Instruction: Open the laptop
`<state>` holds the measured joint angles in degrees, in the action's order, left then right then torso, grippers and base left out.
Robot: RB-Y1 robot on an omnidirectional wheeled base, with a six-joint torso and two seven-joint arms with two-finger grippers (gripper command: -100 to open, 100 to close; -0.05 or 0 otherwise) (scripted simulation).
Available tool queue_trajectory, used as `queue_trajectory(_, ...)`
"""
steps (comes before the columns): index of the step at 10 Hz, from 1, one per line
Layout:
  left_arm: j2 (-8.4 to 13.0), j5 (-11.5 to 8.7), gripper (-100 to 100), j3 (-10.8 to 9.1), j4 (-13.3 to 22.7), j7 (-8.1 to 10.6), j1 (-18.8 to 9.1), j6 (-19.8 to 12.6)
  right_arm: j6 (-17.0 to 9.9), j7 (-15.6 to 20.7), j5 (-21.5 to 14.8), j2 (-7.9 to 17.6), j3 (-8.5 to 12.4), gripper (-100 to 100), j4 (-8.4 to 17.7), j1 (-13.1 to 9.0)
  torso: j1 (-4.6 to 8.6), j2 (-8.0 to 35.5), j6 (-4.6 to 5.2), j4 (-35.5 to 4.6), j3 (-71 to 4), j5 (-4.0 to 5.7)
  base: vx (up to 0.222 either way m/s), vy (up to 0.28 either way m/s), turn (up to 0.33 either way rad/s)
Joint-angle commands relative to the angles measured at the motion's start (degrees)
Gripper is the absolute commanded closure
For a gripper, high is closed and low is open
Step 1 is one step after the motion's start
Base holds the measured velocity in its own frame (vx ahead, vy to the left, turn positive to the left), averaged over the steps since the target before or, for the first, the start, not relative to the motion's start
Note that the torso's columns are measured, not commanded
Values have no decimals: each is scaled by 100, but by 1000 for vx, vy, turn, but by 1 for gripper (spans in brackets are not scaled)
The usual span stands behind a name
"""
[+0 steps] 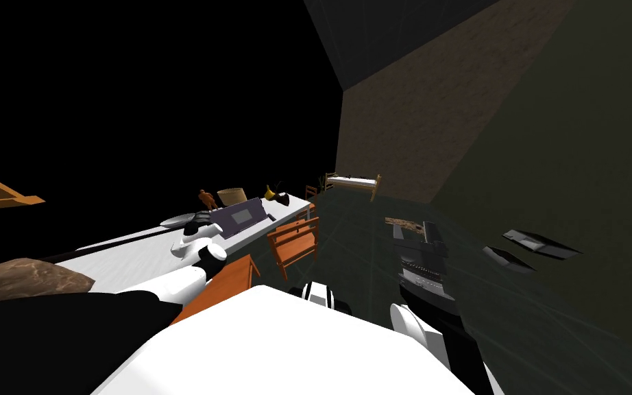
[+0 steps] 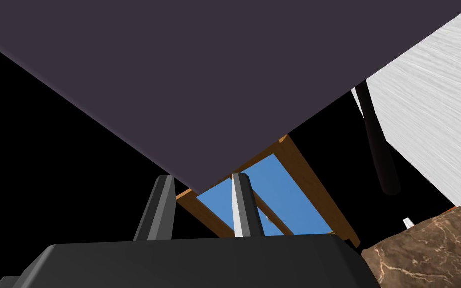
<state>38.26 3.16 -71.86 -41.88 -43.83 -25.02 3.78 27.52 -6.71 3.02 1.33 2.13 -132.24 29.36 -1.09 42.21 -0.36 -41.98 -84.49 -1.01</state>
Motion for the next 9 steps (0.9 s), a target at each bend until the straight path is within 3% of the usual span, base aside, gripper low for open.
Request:
queue_trajectory(1,200,-466,100,157,-11,104,475,-327,0,0,0,0,0,0,0,1,2,-36,15,0,-25,23,104,-8,-30)
queue_trajectory(3,200,-672,100,157,-11,104,701,-327,0,0,0,0,0,0,-1,1,12,-38,40,4,-27,17,33,-5,-2)
queue_trajectory(4,428,-894,100,347,-173,225,869,-624,0,0,0,0,0,0,0,1,1,-21,34,1,-13,3,72,-20,-103)
queue_trajectory(7,428,-1354,100,347,-173,225,1323,-647,0,0,0,0,0,0,-1,1,27,-32,47,1,-19,9,61,11,-32)
queue_trajectory(8,428,-1354,100,347,-173,225,1400,-647,0,0,0,0,0,0,0,1,22,-10,32,-5,-4,4,14,13,-15)
queue_trajectory(9,655,-1630,100,537,-335,346,1588,-817,0,0,0,0,0,0,0,1,23,6,19,-5,12,-14,76,-13,-106)
